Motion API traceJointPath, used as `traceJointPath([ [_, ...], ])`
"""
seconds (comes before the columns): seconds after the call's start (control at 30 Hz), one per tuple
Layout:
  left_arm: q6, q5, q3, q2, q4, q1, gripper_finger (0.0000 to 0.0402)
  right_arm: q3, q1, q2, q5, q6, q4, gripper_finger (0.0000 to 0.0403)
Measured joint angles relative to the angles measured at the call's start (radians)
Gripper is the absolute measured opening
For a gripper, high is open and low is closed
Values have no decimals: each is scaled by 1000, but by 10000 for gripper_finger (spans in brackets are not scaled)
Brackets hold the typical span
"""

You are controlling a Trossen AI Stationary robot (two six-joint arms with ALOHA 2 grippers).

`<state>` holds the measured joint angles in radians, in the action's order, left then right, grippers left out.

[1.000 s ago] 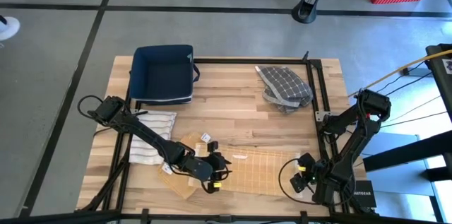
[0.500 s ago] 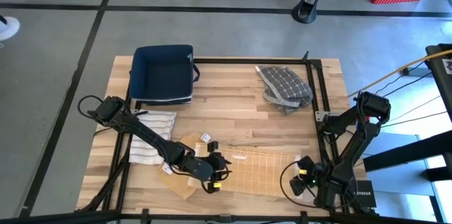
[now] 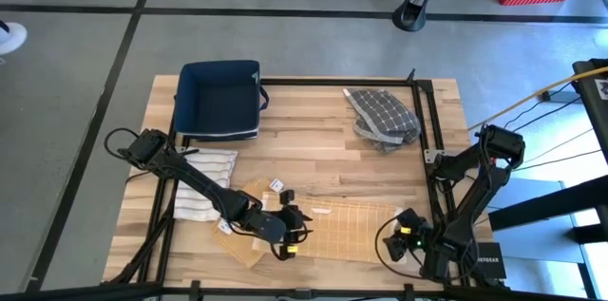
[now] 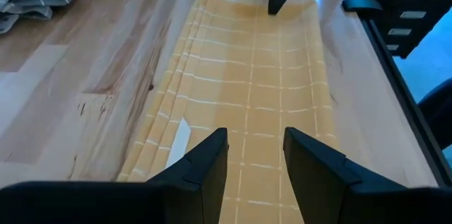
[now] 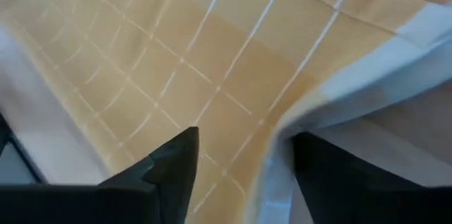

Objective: Fold towel
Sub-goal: Fold the orange pattern towel

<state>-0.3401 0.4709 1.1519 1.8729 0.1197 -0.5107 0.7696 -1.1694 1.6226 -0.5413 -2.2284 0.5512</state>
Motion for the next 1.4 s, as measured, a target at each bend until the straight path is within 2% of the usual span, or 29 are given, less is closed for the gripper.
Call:
traceJointPath([
  [0.2, 3, -61, 1, 23, 31, 28, 131, 3, 0, 57, -7, 3, -28, 150],
  [0.33, 48, -164, 5, 89, 135, 56, 131, 2, 0, 62, -5, 7, -30, 91],
  [0.5, 147, -182, 86, 181, 160, 86, 131, 2, 1, 61, 7, 12, -26, 14],
  [0.67, 217, -181, 206, 283, 154, 121, 131, 2, 1, 61, 8, 11, -24, 30],
  [0.8, 240, -187, 308, 358, 161, 137, 131, 2, 1, 60, 7, 10, -21, 13],
  [0.97, 241, -267, 403, 461, 151, 145, 131, 2, 13, 53, 14, 8, -21, 17],
  [1.17, 218, -288, 434, 533, 149, 146, 131, 0, 40, 7, 21, 15, -3, 9],
  [1.4, 142, -288, 436, 530, 106, 169, 131, 0, 40, -56, 14, 13, 3, 18],
])
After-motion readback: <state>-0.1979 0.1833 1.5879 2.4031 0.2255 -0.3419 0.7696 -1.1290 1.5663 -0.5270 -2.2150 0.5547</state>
